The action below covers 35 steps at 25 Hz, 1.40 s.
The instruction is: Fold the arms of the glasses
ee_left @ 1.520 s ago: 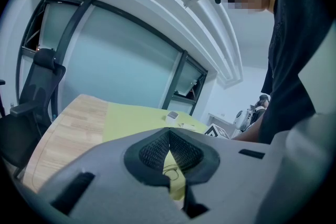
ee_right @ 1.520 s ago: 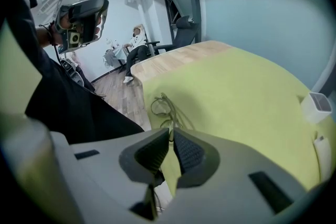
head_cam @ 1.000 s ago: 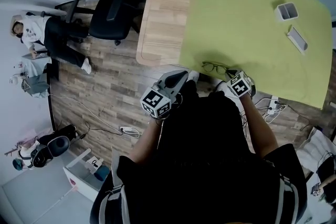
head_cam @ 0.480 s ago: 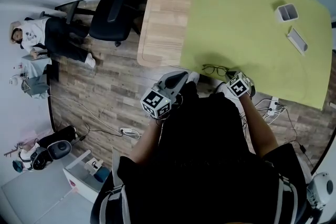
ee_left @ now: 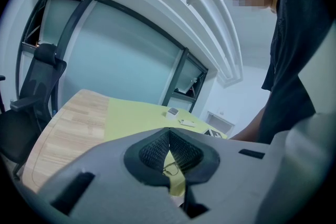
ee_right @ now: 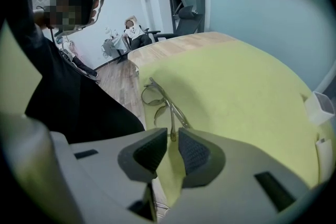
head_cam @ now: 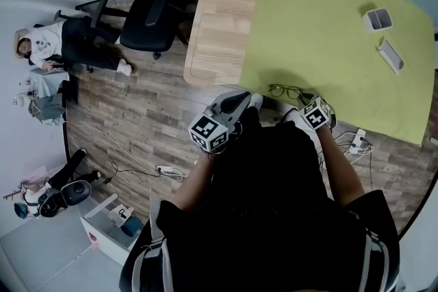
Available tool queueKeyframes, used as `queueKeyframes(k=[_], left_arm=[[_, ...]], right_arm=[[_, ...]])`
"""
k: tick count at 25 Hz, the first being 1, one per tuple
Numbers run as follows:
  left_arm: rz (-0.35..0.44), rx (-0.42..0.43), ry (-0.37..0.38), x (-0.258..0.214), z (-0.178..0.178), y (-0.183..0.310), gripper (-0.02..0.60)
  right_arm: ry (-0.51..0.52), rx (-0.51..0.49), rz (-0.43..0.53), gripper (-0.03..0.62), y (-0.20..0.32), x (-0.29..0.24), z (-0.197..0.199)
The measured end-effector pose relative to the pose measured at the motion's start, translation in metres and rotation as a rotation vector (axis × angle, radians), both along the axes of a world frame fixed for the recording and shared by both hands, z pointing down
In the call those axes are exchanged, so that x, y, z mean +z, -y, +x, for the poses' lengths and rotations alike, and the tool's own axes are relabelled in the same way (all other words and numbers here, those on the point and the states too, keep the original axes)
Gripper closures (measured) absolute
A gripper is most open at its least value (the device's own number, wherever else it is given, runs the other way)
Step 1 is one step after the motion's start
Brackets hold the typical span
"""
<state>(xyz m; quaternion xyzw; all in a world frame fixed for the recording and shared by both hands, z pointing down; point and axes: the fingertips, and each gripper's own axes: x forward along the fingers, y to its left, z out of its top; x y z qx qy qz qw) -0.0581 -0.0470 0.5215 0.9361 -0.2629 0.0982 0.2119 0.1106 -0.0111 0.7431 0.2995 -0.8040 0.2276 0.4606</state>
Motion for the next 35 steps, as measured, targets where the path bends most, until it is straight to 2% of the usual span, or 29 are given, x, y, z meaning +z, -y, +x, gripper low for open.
queueKeyframes(k=[7,10,17,22,24,28,35], left_arm=[[0.013,0.014,-0.02,0.0,0.005,0.005,0.565],[0.014,0.031,-0.029,0.001,0.01,0.006,0.565],[0.024,0.077,-0.043,0.001,0.023,0.01,0.565],[0.023,0.106,-0.045,0.001,0.028,0.011,0.566],[0.027,0.115,-0.047,0.0,0.03,0.011,0.565],[0.027,0.129,-0.046,0.0,0.033,0.012,0.565],[0.028,0.148,-0.047,0.0,0.041,0.009,0.565]], right_arm=[[0.063,0.073,0.057,0.546,0.003,-0.024,0.004],[0.137,0.119,0.071,0.546,0.006,-0.037,0.0],[0.353,0.226,0.212,0.548,0.028,-0.101,-0.007],[0.426,0.247,0.283,0.548,0.033,-0.138,-0.012],[0.432,0.24,0.307,0.548,0.032,-0.149,-0.014],[0.383,0.143,0.361,0.548,0.025,-0.164,-0.024],[0.414,0.09,0.411,0.549,0.014,-0.189,-0.033]])
